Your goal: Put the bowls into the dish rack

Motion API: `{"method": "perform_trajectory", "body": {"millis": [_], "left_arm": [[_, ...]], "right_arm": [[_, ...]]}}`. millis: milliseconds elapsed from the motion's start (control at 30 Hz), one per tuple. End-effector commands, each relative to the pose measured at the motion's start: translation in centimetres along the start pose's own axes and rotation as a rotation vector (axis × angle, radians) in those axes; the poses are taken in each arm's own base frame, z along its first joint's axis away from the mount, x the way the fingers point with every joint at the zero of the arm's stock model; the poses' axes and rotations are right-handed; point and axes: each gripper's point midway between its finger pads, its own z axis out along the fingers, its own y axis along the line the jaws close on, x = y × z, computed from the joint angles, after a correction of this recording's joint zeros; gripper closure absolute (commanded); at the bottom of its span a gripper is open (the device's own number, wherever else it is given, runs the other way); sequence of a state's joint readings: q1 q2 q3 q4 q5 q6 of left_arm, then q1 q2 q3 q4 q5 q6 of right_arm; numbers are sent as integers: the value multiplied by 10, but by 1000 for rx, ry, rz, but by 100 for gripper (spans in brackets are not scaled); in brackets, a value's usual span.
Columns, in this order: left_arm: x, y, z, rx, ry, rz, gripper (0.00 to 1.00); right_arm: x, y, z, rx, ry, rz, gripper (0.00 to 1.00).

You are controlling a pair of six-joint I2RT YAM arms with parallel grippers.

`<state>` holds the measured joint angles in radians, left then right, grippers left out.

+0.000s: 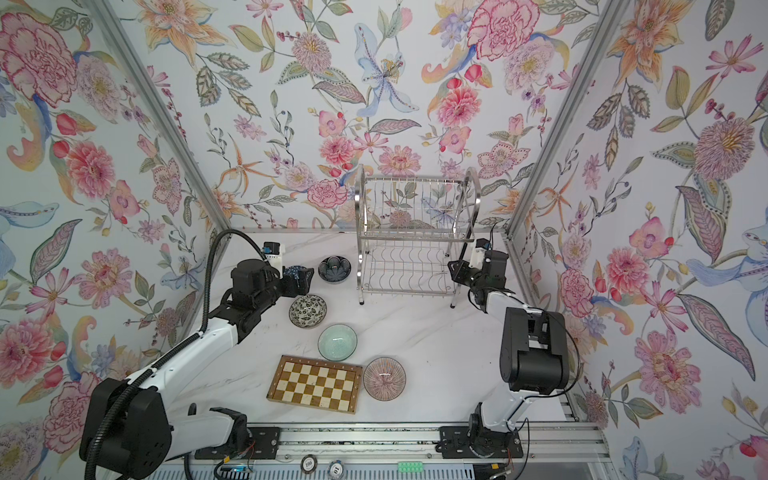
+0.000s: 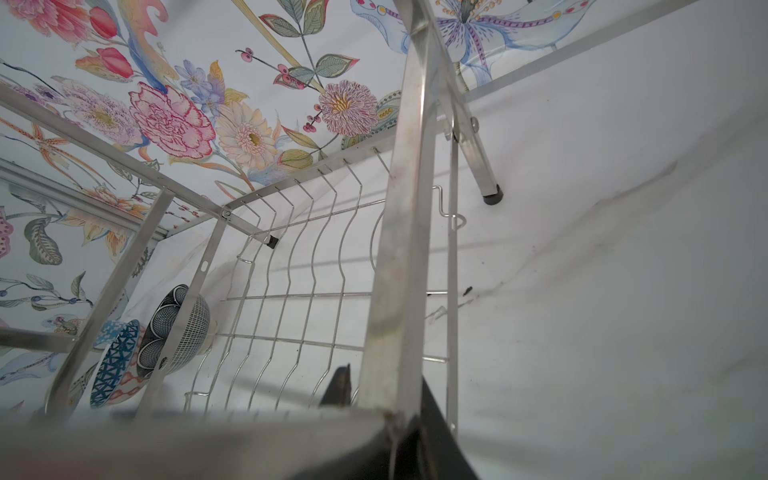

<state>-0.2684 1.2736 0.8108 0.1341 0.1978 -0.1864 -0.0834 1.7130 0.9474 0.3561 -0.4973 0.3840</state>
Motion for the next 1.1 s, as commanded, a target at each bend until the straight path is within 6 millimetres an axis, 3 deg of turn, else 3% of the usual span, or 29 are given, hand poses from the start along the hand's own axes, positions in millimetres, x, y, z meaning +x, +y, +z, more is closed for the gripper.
{"method": "perform_trajectory", "body": {"millis": [0, 1067], "left_arm": [[0, 8, -3, -34, -7, 22, 1], [-4, 6, -5, -27, -19, 18, 1]], "right_arm": [[-24, 13, 2, -35, -54, -5, 76], [-22, 34, 8, -52, -69, 59, 70]]}}
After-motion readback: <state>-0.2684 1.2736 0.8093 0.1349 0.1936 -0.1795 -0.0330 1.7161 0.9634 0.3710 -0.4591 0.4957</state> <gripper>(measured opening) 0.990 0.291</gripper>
